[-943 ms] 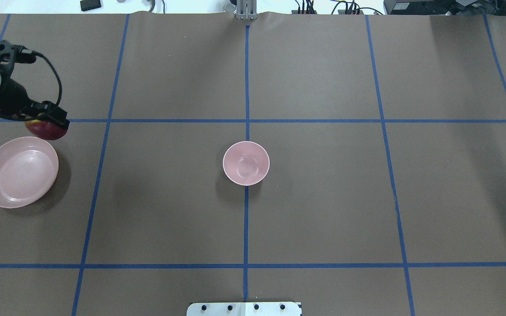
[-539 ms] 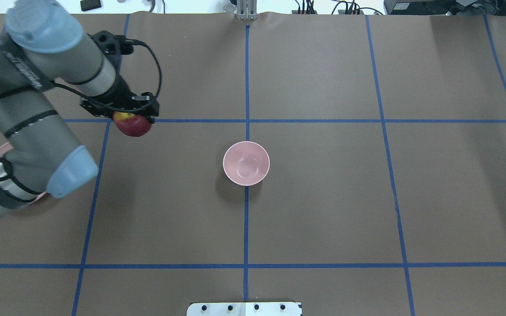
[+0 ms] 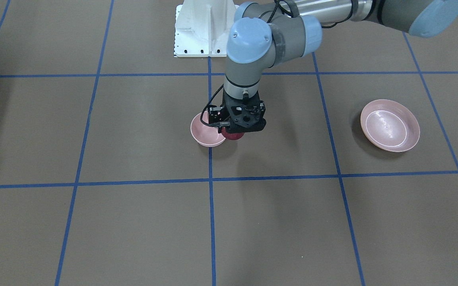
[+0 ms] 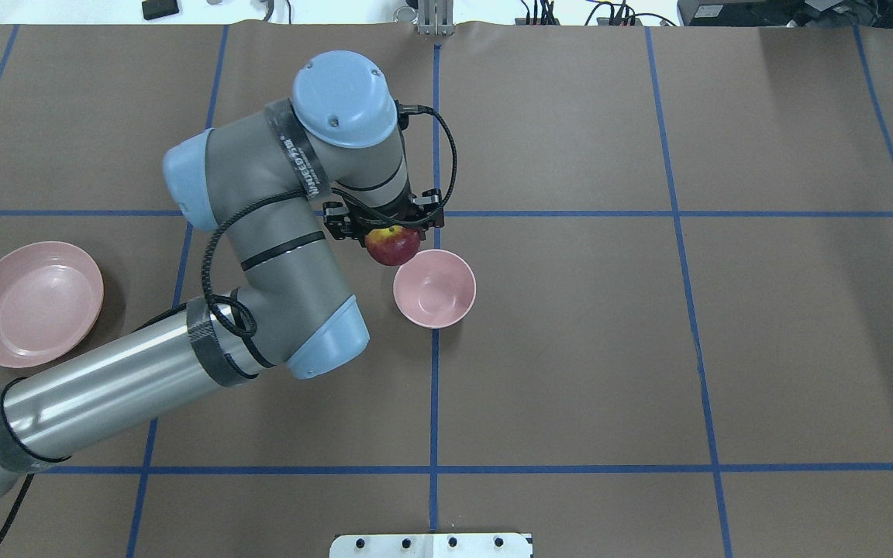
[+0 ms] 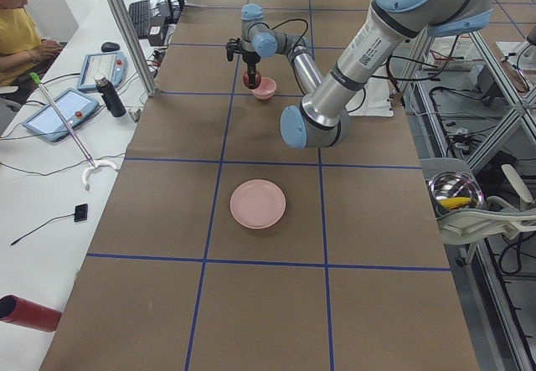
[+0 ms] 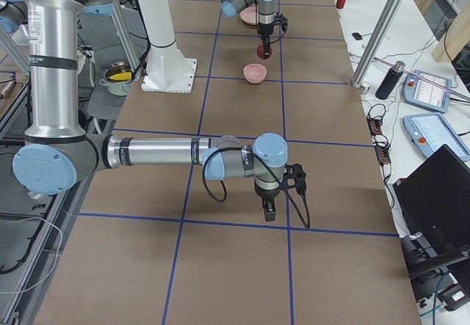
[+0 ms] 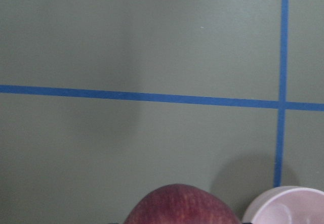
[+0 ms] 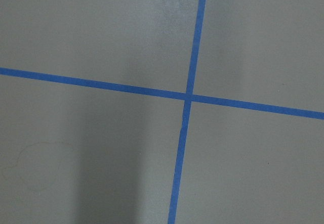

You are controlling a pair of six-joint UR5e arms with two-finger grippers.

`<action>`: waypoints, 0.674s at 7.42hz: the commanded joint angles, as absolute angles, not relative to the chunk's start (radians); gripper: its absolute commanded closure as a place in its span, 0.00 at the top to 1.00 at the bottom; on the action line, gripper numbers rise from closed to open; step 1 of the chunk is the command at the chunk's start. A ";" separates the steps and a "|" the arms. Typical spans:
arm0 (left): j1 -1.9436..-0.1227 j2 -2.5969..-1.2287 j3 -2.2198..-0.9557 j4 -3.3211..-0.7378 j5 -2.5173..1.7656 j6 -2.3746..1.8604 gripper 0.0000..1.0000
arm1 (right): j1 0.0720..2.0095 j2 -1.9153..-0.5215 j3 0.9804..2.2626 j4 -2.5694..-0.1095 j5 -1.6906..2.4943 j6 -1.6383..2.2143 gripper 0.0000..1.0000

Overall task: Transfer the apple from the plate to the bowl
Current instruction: 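Lift the apple with the left gripper and carry it over the bowl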

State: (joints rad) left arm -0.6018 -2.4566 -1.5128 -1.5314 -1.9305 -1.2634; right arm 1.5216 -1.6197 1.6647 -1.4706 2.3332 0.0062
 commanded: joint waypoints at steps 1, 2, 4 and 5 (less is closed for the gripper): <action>-0.536 -2.484 -1.459 -1.574 -1.872 -1.296 0.00 | 1.522 -1.618 1.664 -1.470 2.333 0.009 1.00; -0.526 -2.484 -1.445 -1.575 -1.861 -1.296 0.00 | 1.522 -1.620 1.664 -1.470 2.335 0.012 1.00; -0.509 -2.480 -1.437 -1.575 -1.859 -1.296 0.00 | 1.522 -1.620 1.664 -1.470 2.335 0.012 1.00; -0.508 -2.480 -1.434 -1.575 -1.859 -1.296 0.06 | 1.522 -1.621 1.664 -1.470 2.336 0.011 1.00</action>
